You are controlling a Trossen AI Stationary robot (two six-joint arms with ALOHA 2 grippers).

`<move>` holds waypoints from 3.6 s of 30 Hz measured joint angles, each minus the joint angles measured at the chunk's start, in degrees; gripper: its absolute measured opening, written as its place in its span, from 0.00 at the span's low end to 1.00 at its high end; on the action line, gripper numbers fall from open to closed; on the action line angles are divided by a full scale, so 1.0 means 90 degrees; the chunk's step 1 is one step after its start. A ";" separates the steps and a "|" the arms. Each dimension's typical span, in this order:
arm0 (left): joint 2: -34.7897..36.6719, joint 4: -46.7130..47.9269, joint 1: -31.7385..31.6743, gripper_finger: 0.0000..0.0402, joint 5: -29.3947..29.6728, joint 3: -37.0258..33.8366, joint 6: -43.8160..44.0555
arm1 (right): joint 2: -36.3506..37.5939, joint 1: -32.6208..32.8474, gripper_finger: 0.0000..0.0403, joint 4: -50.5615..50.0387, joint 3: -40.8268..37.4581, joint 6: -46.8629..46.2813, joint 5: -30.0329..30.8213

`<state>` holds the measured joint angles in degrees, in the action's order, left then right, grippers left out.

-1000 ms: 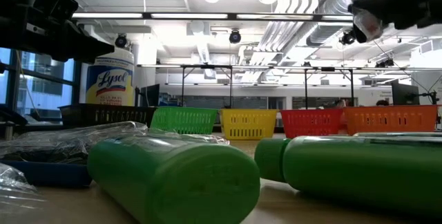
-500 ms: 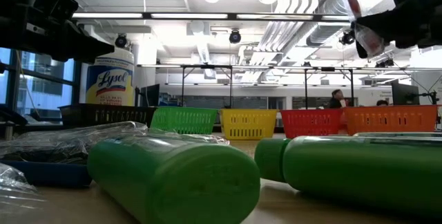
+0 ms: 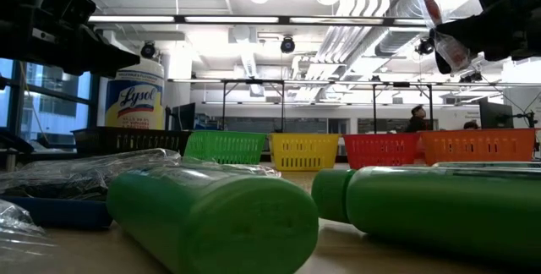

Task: Pick & Place Travel size toiletries
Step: Put the orange toothbrush into the black bin

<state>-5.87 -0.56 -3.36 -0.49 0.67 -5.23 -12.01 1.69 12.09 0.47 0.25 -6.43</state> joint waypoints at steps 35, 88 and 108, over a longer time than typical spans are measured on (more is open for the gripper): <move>0.0000 0.0000 0.0000 0.00 -0.0001 0.0052 -0.0054 | -0.0517 0.0022 0.04 0.0089 0.0260 -0.0532 0.0604; 0.0009 -0.1241 0.0000 0.00 -0.1892 0.0312 0.0148 | -1.1864 -0.0610 0.04 0.1469 0.8603 -0.0548 -0.0813; 0.0015 -0.1955 0.0000 0.00 -0.2169 0.0313 0.0138 | -1.3501 -0.0579 0.03 0.2499 0.9710 -0.0981 -0.0281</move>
<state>-5.74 -18.15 -3.36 -20.01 3.49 -3.99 -133.51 -3.52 34.58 87.86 -8.58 -8.96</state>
